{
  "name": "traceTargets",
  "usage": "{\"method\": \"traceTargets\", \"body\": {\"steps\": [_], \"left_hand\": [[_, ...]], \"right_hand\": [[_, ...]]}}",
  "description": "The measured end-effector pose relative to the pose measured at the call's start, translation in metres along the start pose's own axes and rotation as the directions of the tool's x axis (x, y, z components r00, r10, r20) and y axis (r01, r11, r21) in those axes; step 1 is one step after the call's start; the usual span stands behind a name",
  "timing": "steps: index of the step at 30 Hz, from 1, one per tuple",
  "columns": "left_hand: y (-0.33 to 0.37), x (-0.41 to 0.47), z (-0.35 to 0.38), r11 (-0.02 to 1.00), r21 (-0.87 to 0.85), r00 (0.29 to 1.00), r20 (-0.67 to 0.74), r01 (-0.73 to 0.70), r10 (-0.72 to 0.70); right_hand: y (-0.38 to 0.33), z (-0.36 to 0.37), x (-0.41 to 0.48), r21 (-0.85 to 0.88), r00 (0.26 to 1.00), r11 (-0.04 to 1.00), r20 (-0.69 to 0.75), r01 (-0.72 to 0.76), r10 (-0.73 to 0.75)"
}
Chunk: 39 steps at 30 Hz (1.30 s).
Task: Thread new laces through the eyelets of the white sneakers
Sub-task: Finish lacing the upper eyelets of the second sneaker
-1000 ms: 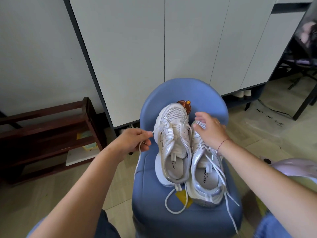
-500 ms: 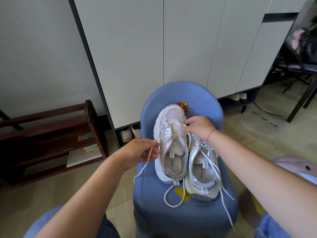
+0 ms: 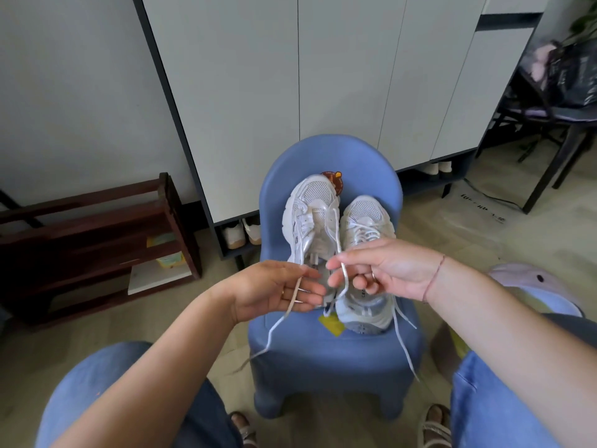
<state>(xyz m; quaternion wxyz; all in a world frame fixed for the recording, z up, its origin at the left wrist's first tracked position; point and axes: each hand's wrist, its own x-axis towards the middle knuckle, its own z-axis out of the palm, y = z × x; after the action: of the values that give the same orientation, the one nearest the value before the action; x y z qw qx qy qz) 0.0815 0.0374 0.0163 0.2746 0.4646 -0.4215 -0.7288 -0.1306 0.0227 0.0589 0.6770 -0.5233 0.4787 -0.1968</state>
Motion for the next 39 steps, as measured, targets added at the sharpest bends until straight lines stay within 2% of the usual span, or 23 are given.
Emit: {"method": "traceTargets", "body": {"steps": [6, 10, 14, 18, 21, 25, 27, 29, 31, 34, 37, 39], "left_hand": [[-0.019, -0.014, 0.021, 0.996, -0.075, 0.996, 0.079, 0.045, -0.039], [-0.025, -0.016, 0.024, 0.994, -0.100, 0.998, 0.048, 0.050, -0.045], [-0.042, -0.007, 0.028, 0.985, -0.104, 0.991, -0.013, 0.134, -0.136], [-0.065, 0.006, 0.028, 0.977, -0.015, 0.967, -0.141, 0.212, -0.212], [-0.071, 0.014, 0.026, 0.985, -0.024, 0.951, -0.258, 0.171, -0.171], [-0.065, 0.019, 0.021, 0.993, 0.023, 0.929, -0.357, 0.115, -0.100], [-0.060, 0.022, 0.017, 0.981, 0.150, 0.896, -0.442, 0.121, -0.043], [-0.053, 0.026, 0.009, 0.954, 0.283, 0.851, -0.521, 0.101, 0.065], [-0.042, 0.027, 0.004, 0.937, 0.349, 0.807, -0.557, 0.015, 0.195], [-0.023, 0.030, 0.003, 0.888, 0.447, 0.730, -0.571, -0.105, 0.374], [-0.004, 0.039, 0.007, 0.824, 0.550, 0.663, -0.567, -0.137, 0.489], [0.005, 0.050, 0.007, 0.789, 0.596, 0.625, -0.563, -0.145, 0.540]], "right_hand": [[0.021, 0.016, -0.023, -0.032, 0.972, 0.999, 0.231, -0.041, 0.047], [0.032, 0.021, -0.027, -0.117, 0.966, 0.993, 0.255, -0.024, 0.054], [0.062, 0.030, -0.022, -0.243, 0.980, 0.964, 0.136, -0.106, 0.142], [0.096, 0.036, -0.006, -0.230, 0.968, 0.940, -0.036, -0.250, 0.249], [0.108, 0.037, 0.004, -0.100, 0.957, 0.957, -0.130, -0.273, 0.259], [0.109, 0.040, 0.009, 0.082, 0.958, 0.978, -0.201, -0.192, 0.205], [0.104, 0.041, 0.009, 0.070, 0.955, 0.981, -0.228, -0.178, 0.190], [0.095, 0.040, 0.005, -0.066, 0.953, 0.977, -0.244, -0.203, 0.181], [0.082, 0.038, 0.000, -0.219, 0.965, 0.959, -0.230, -0.180, 0.128], [0.051, 0.029, -0.001, -0.316, 0.962, 0.948, -0.248, 0.032, -0.115], [0.021, 0.002, 0.019, -0.395, 0.849, 0.885, -0.354, 0.246, -0.393], [0.008, -0.018, 0.041, -0.450, 0.761, 0.852, -0.443, 0.269, -0.474]]}}
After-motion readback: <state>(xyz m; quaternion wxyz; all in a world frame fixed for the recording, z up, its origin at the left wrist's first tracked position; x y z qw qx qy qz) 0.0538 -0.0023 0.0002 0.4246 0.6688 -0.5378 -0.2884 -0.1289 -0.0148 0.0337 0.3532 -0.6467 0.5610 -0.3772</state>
